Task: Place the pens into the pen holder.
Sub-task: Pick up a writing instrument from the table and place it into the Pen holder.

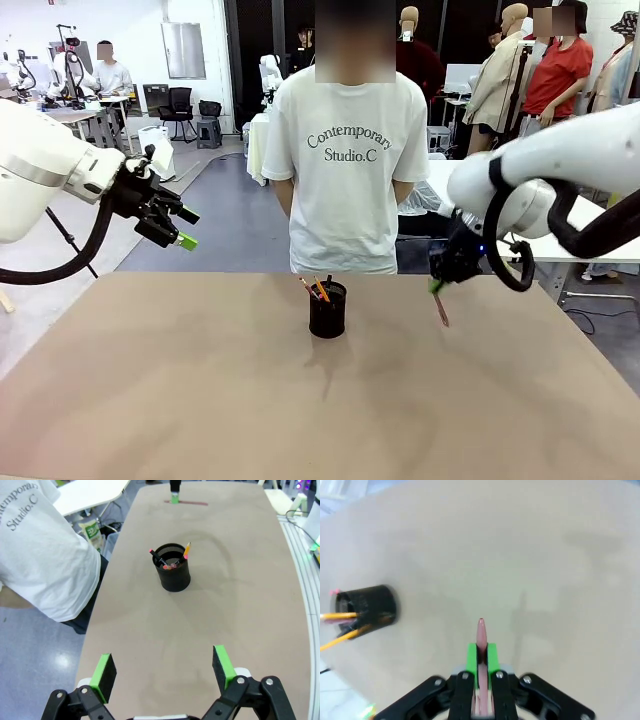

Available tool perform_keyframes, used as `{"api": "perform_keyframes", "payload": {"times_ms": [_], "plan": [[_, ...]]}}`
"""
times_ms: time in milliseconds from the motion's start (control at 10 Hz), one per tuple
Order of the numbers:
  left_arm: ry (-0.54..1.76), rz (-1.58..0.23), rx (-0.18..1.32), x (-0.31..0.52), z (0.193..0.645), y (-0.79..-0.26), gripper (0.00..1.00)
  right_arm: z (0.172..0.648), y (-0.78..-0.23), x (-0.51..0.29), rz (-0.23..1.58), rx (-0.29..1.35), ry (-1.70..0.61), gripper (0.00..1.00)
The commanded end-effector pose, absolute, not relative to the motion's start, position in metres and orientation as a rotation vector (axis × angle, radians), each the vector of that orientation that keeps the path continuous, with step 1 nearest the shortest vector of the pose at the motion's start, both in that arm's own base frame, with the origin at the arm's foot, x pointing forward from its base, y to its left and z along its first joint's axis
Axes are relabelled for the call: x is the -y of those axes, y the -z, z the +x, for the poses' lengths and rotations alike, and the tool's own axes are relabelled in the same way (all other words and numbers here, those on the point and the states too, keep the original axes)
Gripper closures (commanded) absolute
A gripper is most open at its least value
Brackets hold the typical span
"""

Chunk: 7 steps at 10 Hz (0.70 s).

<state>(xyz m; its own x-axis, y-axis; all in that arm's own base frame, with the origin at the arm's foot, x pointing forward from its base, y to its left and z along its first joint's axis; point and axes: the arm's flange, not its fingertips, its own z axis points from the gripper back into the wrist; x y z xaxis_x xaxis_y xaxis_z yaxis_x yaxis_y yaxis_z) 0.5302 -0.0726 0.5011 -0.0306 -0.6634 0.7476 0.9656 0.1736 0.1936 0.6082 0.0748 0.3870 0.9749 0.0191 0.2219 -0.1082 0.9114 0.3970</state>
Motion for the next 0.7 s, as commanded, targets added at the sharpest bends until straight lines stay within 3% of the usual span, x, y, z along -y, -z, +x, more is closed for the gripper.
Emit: {"api": "perform_keyframes", "payload": {"times_ms": [0, 300, 600], "plan": [[1.368, -0.45, 0.851, 0.071, 0.529, -0.503, 0.0, 0.595, -0.403, -0.05, 0.718, 0.329, -0.287, 1.0], [1.368, -0.45, 0.851, 0.071, 0.529, -0.503, 0.0, 0.579, -0.424, -0.032, 0.814, 0.513, -0.637, 1.0], [1.368, -0.45, 0.851, 0.071, 0.529, -0.503, 0.0, 0.594, -0.444, -0.053, 0.739, 0.49, -0.495, 1.0]]}}
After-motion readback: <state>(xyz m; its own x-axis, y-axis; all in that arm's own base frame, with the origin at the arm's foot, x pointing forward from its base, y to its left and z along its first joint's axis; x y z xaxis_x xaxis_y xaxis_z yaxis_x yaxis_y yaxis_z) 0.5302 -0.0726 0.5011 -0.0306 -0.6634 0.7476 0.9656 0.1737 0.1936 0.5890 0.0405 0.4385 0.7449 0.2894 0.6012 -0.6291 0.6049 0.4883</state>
